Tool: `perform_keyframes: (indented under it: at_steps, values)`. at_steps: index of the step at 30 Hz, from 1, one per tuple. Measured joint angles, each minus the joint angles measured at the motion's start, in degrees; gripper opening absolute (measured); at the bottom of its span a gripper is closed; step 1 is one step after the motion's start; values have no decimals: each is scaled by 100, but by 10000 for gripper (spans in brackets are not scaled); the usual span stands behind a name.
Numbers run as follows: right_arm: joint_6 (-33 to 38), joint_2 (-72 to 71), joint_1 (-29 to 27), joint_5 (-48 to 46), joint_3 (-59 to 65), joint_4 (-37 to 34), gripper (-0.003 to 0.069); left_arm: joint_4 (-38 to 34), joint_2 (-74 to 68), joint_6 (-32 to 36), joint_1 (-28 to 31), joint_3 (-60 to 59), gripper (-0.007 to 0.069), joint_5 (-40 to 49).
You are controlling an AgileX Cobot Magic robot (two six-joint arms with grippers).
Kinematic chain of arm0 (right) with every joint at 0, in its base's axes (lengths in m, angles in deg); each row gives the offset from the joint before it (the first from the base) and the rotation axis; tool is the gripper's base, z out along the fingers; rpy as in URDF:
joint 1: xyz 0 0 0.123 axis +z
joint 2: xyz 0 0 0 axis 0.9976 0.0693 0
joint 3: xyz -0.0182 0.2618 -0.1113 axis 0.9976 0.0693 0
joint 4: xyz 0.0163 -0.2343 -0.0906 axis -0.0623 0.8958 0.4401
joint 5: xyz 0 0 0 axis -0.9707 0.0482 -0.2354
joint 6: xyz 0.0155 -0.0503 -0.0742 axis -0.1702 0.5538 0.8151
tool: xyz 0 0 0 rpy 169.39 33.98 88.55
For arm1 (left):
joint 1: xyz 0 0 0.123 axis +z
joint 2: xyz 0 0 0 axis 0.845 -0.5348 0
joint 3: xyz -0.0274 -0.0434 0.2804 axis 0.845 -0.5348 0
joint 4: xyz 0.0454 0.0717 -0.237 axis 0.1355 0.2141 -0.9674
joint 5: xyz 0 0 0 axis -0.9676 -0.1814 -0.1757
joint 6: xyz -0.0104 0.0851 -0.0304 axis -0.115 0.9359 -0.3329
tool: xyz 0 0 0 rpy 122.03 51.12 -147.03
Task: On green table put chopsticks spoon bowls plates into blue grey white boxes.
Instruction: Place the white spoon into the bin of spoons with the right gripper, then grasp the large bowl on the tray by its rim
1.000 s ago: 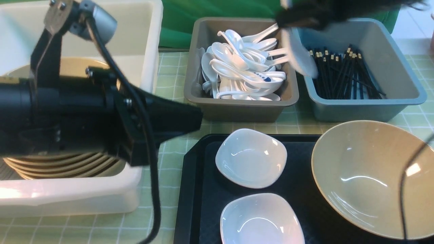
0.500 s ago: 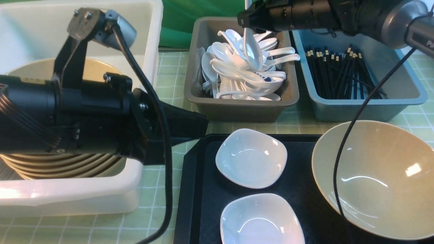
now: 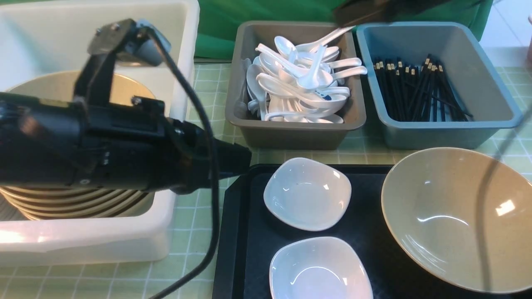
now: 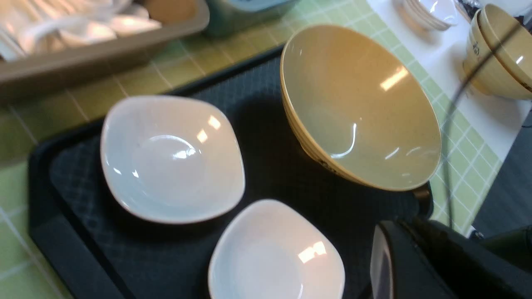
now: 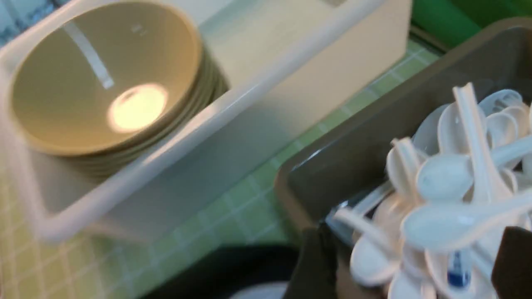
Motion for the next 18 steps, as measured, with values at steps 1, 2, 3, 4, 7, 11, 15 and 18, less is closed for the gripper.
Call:
perform_keyframes:
  at_steps: [1,2,3,4,7,11,15,18]
  values:
    - [-17,-95,-7,0,0,52,537,0,-50,-15,0,24,8,8]
    - [-224,-510,-13,-56,54,621,538,0,-279,-87,0,160,25,136]
    - [-285,-726,7,-56,144,878,538,0,-412,-93,-9,252,39,197]
    - [-368,-951,26,-56,243,1118,536,0,-550,-124,-38,357,46,316]
    - [-496,-1634,66,-56,655,1561,522,96,-1031,-180,-218,756,93,526]
    - [-491,-3046,71,-55,2066,1683,461,547,-1832,-542,-877,1435,223,643]
    - [-329,-4263,78,149,3728,1703,364,1008,-2758,-1238,-1387,2135,365,706]
    - [-288,-5116,78,610,4860,1716,239,1103,-3515,-1397,-1543,2699,426,768]
